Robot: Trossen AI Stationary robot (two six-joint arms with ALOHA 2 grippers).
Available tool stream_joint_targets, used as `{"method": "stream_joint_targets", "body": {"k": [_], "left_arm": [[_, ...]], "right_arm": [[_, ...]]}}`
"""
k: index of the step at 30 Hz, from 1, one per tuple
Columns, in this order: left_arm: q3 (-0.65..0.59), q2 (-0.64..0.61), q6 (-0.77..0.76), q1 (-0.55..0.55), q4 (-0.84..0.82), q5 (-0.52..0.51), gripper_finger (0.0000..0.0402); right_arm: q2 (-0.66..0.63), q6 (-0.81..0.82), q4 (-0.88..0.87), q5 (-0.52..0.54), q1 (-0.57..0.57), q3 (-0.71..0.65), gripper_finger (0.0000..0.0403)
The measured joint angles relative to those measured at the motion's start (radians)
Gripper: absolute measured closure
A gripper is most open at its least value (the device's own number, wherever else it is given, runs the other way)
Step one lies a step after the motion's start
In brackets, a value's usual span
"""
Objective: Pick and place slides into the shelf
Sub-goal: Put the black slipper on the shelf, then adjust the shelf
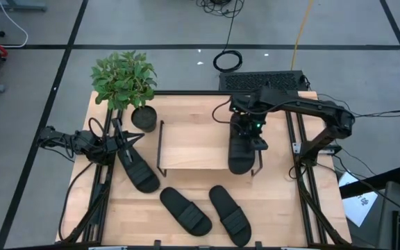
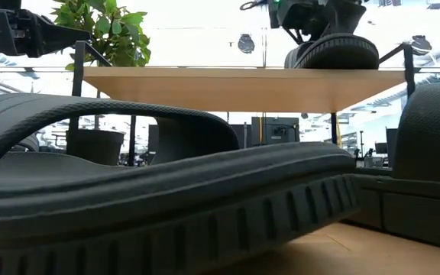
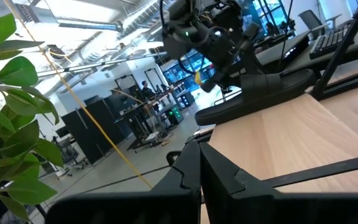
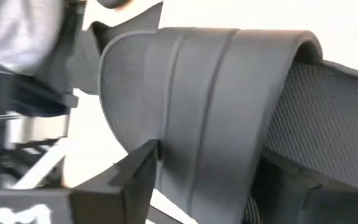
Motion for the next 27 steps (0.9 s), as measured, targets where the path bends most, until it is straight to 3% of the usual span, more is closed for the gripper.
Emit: {"method": "stream_joint_targets", "body": {"k": [9,21,27], "left_arm": [[0.000,0.000,0.000,0.000,0.000,0.000,0.0401],[0.000,0.000,-0.001,0.000,0.000,0.000,0.0401],[0.000,0.000,-0.002,0.000,0.000,0.000,0.0401]], "right_arm": [[-0.058,0.054,0.053,0.115,0.003,-0.001,0.0142],[-0.094,0.068,0.062,0.144,0.002,-0.001,0.0124],[-0.157,0.074,0.081,0.238,0.002,-0.001,0.0116]]}}
